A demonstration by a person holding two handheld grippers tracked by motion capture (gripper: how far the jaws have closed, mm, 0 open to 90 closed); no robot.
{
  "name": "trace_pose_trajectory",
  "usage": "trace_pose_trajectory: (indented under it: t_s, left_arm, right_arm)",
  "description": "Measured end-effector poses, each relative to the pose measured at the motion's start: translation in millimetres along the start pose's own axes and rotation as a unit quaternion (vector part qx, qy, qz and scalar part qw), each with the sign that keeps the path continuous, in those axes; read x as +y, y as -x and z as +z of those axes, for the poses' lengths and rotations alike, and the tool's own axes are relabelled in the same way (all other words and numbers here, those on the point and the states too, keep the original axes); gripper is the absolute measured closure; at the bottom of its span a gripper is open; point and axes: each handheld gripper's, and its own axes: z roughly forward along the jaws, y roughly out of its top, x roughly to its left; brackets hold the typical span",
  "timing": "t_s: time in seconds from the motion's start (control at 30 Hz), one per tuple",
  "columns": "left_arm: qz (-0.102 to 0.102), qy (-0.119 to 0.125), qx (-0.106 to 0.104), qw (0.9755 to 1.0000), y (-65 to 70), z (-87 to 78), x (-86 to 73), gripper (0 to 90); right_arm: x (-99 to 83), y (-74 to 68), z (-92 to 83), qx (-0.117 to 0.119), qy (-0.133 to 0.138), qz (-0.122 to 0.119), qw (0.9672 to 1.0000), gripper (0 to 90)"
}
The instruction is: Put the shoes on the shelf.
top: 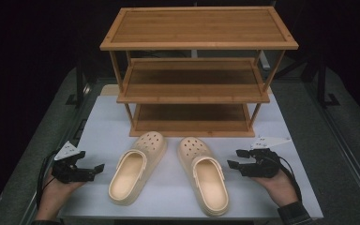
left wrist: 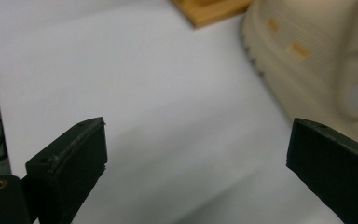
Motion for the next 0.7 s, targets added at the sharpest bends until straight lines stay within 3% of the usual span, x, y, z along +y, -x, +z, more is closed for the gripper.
trace_pose_trajectory:
  t_s: [0.27,0.47,0.6,0.7]
  left_arm:
    - [0.025,0.031,-0.039,0.9984,21.2,-7.2,21.0,5.4]
    - [0.048,0.032,-0.067,0.9961,40.6,1.7,33.4,8.6]
    - [0.054,0.027,-0.073,0.9955,45.8,7.0,36.3,8.9]
    - [0.059,0.028,-0.081,0.9946,50.1,10.6,39.1,14.9]
  right_arm:
    - [1.9,-5.6,-0.9,0.015,0.008,-0.003,0.9999,38.8]
    - [4.7,-12.8,2.7,0.027,0.010,-0.008,0.9996,37.8]
    - [6.1,-15.6,4.9,0.034,0.012,-0.010,0.9993,37.5]
    - [7.7,-18.3,6.9,0.043,0.015,-0.008,0.9989,37.5]
